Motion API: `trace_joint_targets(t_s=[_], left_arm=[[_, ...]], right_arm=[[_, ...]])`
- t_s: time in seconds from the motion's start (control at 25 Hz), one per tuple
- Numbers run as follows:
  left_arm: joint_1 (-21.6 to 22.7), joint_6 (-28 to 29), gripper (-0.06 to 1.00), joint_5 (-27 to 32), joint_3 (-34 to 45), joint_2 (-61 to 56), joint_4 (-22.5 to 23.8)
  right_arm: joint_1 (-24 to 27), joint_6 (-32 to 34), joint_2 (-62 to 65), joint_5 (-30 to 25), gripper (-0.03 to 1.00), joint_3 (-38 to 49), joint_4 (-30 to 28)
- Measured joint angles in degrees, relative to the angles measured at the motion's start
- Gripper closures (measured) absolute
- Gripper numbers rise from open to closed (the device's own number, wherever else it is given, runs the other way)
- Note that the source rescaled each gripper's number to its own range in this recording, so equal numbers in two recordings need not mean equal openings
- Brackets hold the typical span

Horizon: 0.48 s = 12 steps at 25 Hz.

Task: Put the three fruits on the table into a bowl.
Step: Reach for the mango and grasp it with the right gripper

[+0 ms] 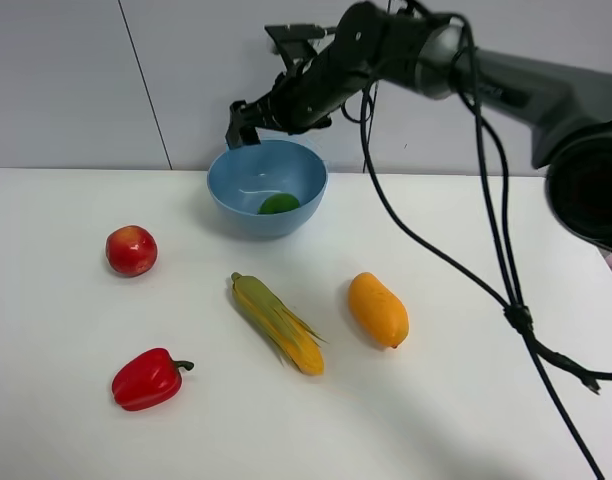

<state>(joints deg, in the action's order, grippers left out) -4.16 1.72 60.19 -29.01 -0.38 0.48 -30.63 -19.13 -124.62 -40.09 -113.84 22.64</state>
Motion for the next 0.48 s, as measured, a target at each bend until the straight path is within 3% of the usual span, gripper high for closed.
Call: trace_joint_targets(t_s=[0.16,0.48], left_arm=[[0.0,0.0,-0.06,0.0,0.0,0.0,0.0],[0.0,0.0,-0.06,0.0,0.0,0.0,0.0]], right_arm=[[-0.48,4.16,9.33,-1.55,-0.02,5.67,-5.39],[-0.48,11.18,23.85,-1.75,-0.02,30.59,-9.84]])
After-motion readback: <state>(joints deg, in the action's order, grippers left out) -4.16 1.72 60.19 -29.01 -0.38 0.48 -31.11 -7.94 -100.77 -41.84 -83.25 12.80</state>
